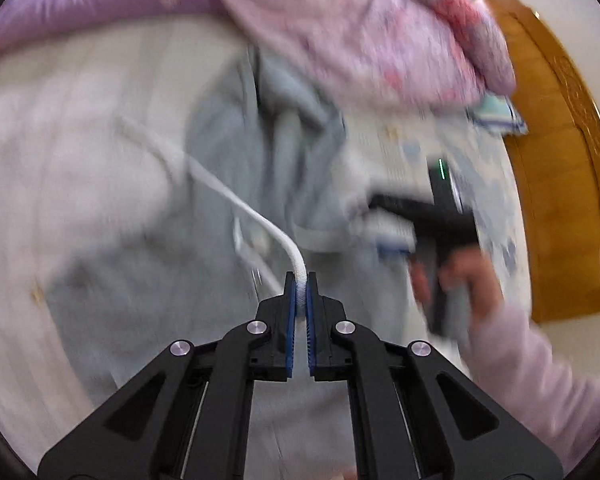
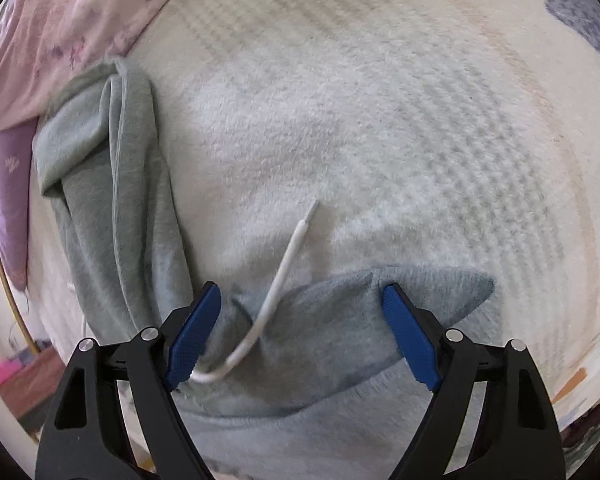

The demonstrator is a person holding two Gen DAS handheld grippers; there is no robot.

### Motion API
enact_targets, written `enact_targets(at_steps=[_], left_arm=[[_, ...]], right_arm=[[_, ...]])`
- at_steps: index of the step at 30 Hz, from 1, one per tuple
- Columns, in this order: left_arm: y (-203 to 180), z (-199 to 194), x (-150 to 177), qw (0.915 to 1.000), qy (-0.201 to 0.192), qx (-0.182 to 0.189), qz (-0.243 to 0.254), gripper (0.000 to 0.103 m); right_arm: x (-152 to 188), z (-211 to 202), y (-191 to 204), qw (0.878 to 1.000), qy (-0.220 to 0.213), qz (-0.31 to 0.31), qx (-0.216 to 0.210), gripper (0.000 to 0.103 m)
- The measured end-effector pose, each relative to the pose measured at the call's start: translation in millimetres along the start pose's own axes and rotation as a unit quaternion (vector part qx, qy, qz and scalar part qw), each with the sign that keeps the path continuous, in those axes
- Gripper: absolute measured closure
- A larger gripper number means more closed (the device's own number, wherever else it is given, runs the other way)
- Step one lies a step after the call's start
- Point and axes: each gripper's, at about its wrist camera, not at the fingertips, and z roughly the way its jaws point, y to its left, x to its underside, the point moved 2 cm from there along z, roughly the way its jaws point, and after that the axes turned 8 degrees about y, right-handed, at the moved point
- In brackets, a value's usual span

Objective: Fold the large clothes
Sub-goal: 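Grasp a white drawstring with the left tool while the right tool grasps the other drawstring tip, then lay both drawstrings across the hoodie body and open both tools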

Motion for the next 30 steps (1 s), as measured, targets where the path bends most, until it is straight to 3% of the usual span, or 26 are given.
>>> enact_targets(at_steps=[3,5,6,7,8,10,15,18,19,20,21,22,23,24,27,30], left_arm=[[3,26,54,0.9977,0.06,0.024,-0.019,0.097],[8,47,81,0.993,0.111,0.023,-0.033,0.085],[11,55,89,0.9917,0.124,0.006,-0.032,0.072],[13,62,97,0.9901,0.136,-0.021,-0.027,0.056],[14,66,100,0.989,0.141,-0.038,-0.023,0.049],[21,67,96,0.9902,0.132,-0.038,-0.024,0.034],[50,71,50,0.9946,0.074,-0.016,-0.07,0.029],[79,85,13,0.9904,0.039,-0.015,-0.132,0.029],[86,91,2,0.9881,0.023,-0.03,-0.149,0.029],[91,101,-7,0.9854,0.017,-0.043,-0.164,0.029],[93,109,-11,0.986,0.022,-0.039,-0.16,0.042],[93,120,-15,0.9868,0.034,-0.039,-0.153,0.086],[93,132,-14,0.9848,0.063,-0.055,-0.152,0.103],[91,134,-10,0.9839,0.074,-0.059,-0.152,0.103],[72,111,12,0.9894,0.047,-0.064,-0.122,0.103],[50,86,44,0.9906,0.057,-0.066,-0.105,0.103]], right_arm=[[4,10,13,0.999,-0.015,-0.013,0.05,0.045],[10,12,21,0.991,-0.032,-0.039,0.12,0.069],[13,11,23,0.99,-0.04,-0.044,0.129,0.075],[16,9,23,0.989,-0.047,-0.048,0.134,0.088],[19,6,21,0.988,-0.054,-0.05,0.135,0.099],[25,-2,15,0.992,-0.056,-0.052,0.1,0.098],[44,-16,8,0.995,-0.055,-0.064,0.056,0.098],[57,-24,-1,0.997,-0.036,-0.063,0.018,0.099],[65,-26,-2,0.997,-0.033,-0.07,0.008,0.099],[77,-25,-2,0.996,-0.031,-0.078,0.003,0.099],[83,-25,0,0.996,-0.026,-0.086,-0.003,0.099],[91,-23,3,0.995,-0.017,-0.096,-0.013,0.099],[98,-21,5,0.994,-0.008,-0.106,-0.017,0.099],[104,-22,4,0.993,-0.004,-0.113,-0.017,0.099],[126,-24,16,0.992,0.014,-0.122,-0.027,0.099],[152,-25,21,0.99,0.028,-0.135,-0.026,0.099]])
